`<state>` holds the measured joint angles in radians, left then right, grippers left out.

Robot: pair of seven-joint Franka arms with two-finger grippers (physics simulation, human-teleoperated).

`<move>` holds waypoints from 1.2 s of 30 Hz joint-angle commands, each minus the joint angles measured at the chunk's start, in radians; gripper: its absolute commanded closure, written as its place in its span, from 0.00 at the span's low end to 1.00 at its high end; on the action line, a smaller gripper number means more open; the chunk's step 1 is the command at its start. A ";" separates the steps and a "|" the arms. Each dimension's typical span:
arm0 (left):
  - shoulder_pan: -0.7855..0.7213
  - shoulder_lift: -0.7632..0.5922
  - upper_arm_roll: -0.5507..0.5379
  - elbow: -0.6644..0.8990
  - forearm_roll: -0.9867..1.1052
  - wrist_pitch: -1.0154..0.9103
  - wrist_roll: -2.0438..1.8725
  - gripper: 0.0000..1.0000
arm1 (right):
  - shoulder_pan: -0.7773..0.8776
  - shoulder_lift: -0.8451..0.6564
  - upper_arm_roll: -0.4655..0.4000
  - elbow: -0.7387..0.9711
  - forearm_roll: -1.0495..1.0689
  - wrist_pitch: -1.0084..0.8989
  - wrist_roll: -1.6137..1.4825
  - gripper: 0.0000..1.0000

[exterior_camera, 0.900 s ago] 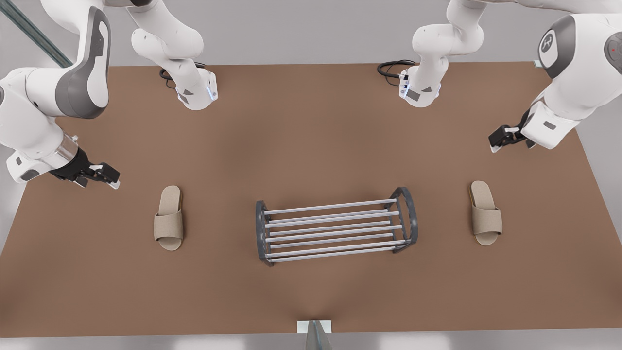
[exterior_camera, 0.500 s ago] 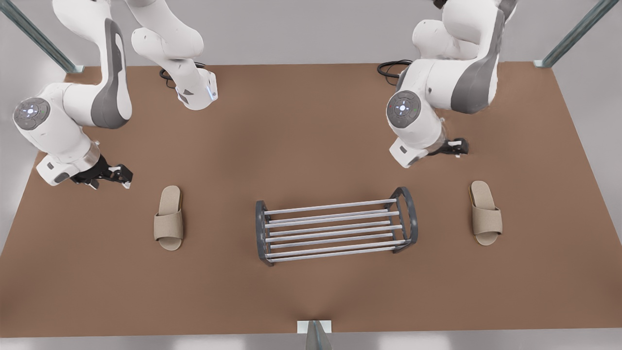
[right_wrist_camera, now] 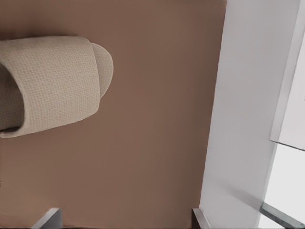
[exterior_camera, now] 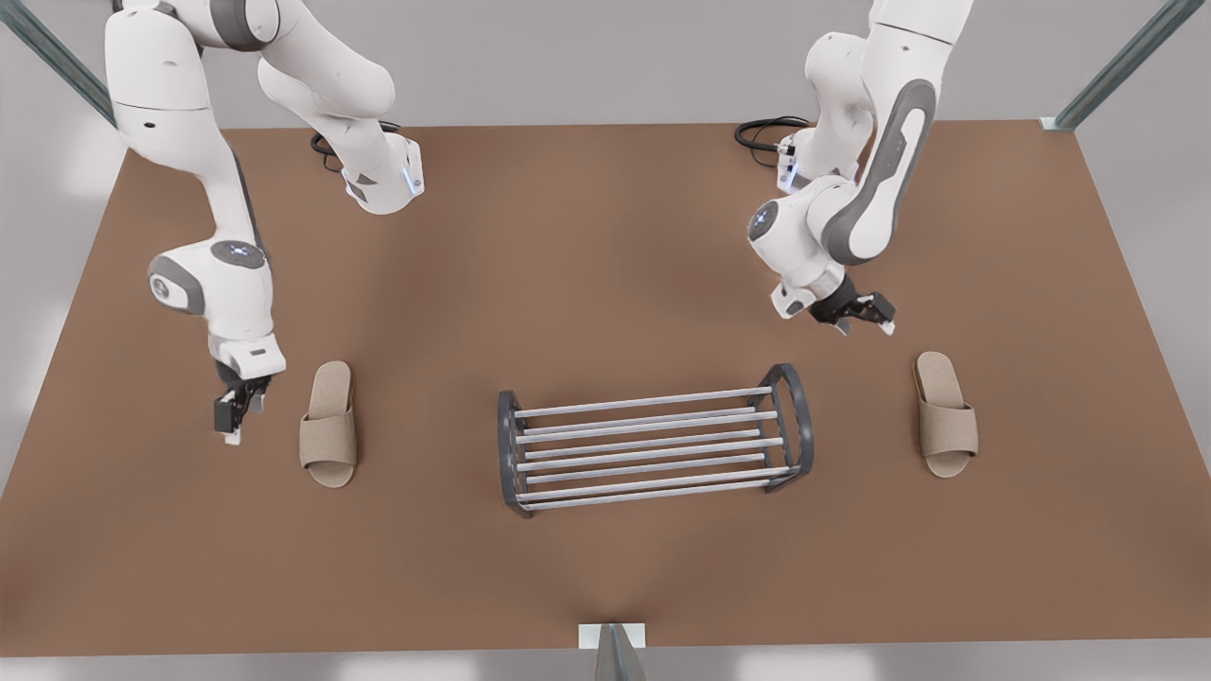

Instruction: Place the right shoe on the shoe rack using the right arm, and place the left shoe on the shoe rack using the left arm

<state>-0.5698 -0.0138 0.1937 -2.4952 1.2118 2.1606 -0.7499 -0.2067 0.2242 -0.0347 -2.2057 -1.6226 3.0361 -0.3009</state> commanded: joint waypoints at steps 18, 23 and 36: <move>0.137 0.273 0.317 0.119 0.900 0.700 -2.500 0.00 | 0.038 -0.046 0.141 -0.341 -1.068 -0.586 2.306 0.00; 0.145 0.354 0.323 0.162 1.094 0.630 -2.565 0.00 | 0.041 -0.029 0.141 -0.333 -1.120 -0.594 2.304 0.00; 0.185 0.475 0.325 0.306 1.473 0.702 -2.562 0.00 | 0.043 0.112 0.161 -0.210 -1.163 -0.617 2.301 0.00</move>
<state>-0.3822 0.4604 0.5182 -2.1896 2.6475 2.8439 -2.8625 -0.1640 0.3274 0.1252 -2.4235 -2.7701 2.4336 1.6108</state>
